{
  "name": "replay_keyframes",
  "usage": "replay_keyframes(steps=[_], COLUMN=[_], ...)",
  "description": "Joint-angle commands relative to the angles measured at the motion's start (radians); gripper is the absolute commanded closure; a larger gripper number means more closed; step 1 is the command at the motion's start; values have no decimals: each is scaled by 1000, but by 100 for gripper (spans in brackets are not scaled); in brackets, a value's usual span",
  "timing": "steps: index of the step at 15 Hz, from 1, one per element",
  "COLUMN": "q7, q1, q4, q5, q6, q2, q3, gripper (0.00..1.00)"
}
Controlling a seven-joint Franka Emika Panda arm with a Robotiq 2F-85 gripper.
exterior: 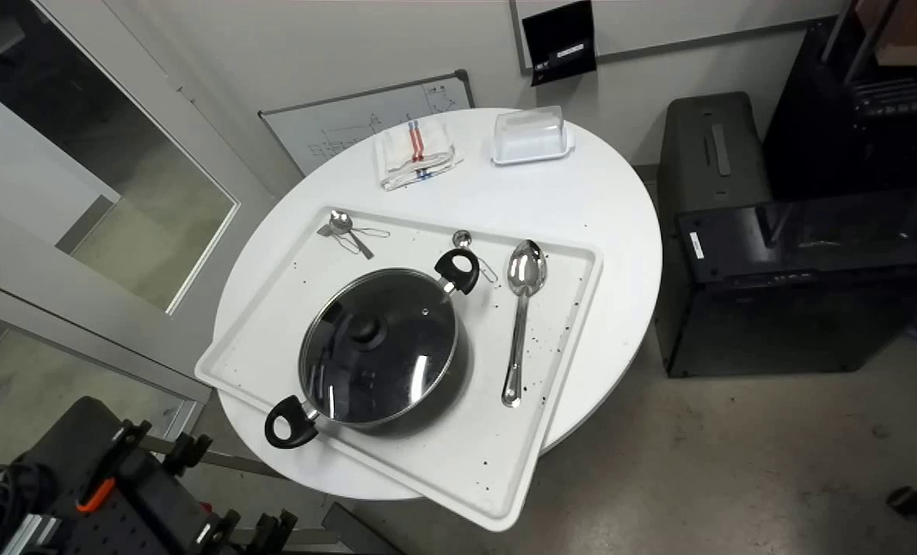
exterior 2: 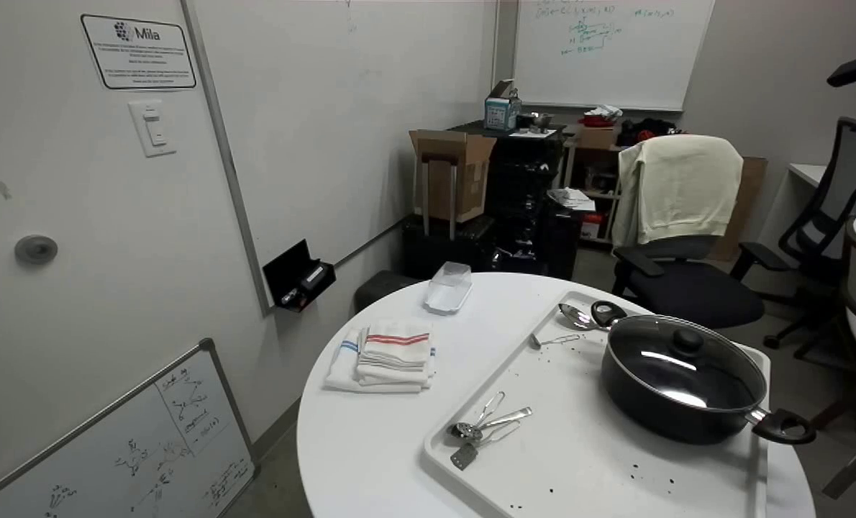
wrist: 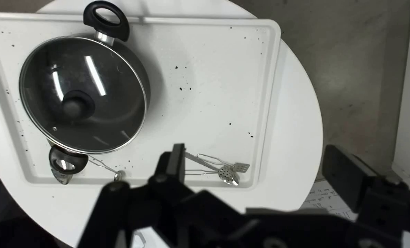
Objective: Remove the glass lid from the black pot.
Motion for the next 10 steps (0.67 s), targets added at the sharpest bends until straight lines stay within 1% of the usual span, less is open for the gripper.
replay_keyframes(steps=[1, 5, 10], q7=[5, 5, 6], q1=[9, 9, -27], q4=[1, 1, -10], q5=[-7, -7, -50], q6=[-2, -2, 26], q2=[1, 1, 43], q3=[-9, -9, -10], gripper=[0, 0, 0])
